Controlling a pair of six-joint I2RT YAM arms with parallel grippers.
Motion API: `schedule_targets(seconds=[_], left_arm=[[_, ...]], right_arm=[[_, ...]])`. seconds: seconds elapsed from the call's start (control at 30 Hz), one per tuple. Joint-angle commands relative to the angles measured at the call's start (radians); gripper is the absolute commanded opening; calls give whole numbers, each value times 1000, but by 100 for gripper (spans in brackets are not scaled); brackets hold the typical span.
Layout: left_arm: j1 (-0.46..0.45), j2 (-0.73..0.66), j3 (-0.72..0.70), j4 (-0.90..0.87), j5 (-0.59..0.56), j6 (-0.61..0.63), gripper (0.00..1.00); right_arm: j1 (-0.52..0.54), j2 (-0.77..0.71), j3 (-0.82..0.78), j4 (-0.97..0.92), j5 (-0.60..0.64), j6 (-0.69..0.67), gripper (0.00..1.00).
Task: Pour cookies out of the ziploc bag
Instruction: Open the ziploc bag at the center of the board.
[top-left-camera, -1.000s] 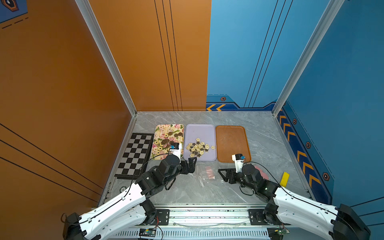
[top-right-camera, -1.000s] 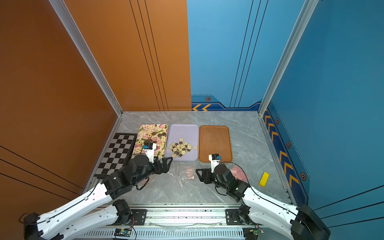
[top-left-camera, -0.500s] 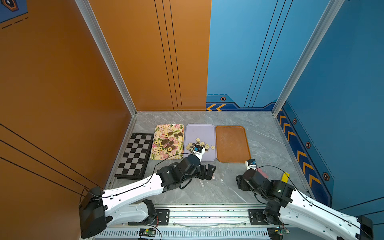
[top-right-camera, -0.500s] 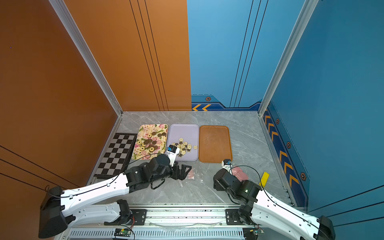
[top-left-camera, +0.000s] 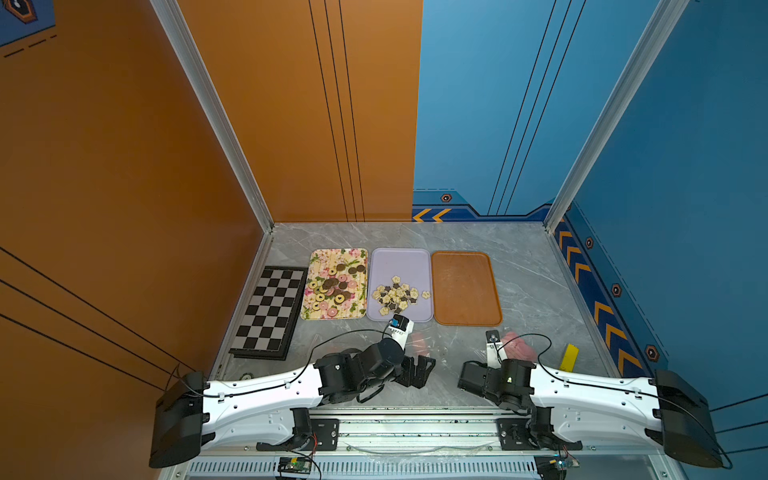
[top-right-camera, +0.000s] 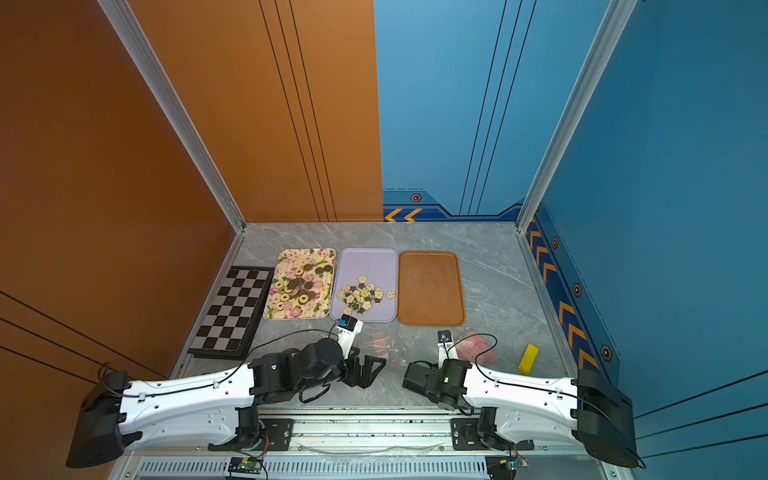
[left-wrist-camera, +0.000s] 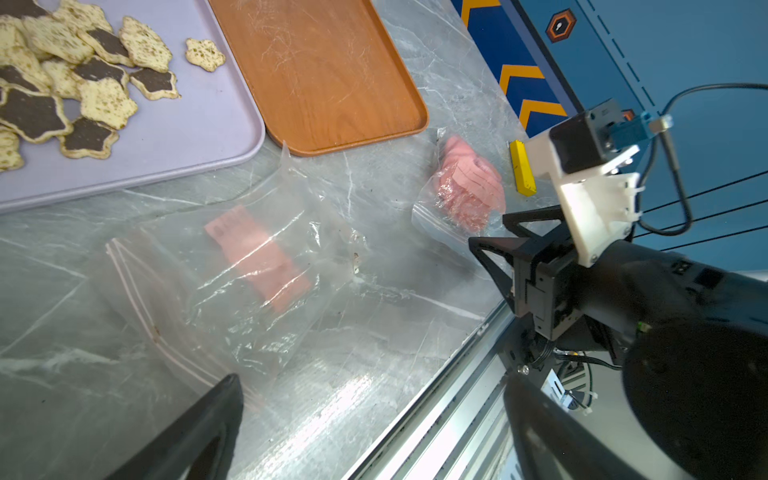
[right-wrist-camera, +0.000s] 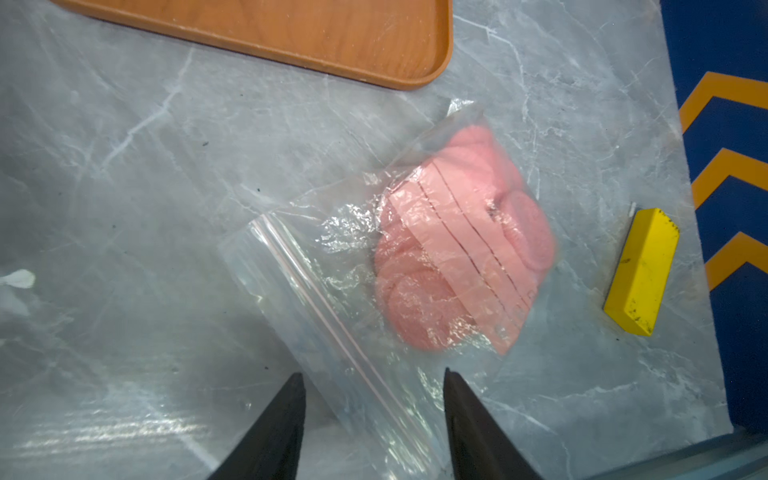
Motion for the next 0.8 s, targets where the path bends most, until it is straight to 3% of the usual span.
schedule_targets(seconds=[0.0, 0.13, 0.33, 0.77], left_arm=[[-20, -42, -33, 11, -49, -17, 98], [-26, -82, -59, 12, -67, -27, 98], [-38, -142, -88, 12, -110, -42, 98], [-41, -188, -124, 11, -129, -57, 98]], right_arm=[[25, 43, 32, 26, -8, -8, 58], [43, 88, 47, 18, -21, -3, 60], [16, 183, 91, 0, -63, -51, 52], [10, 420, 205, -177, -69, -43, 58]])
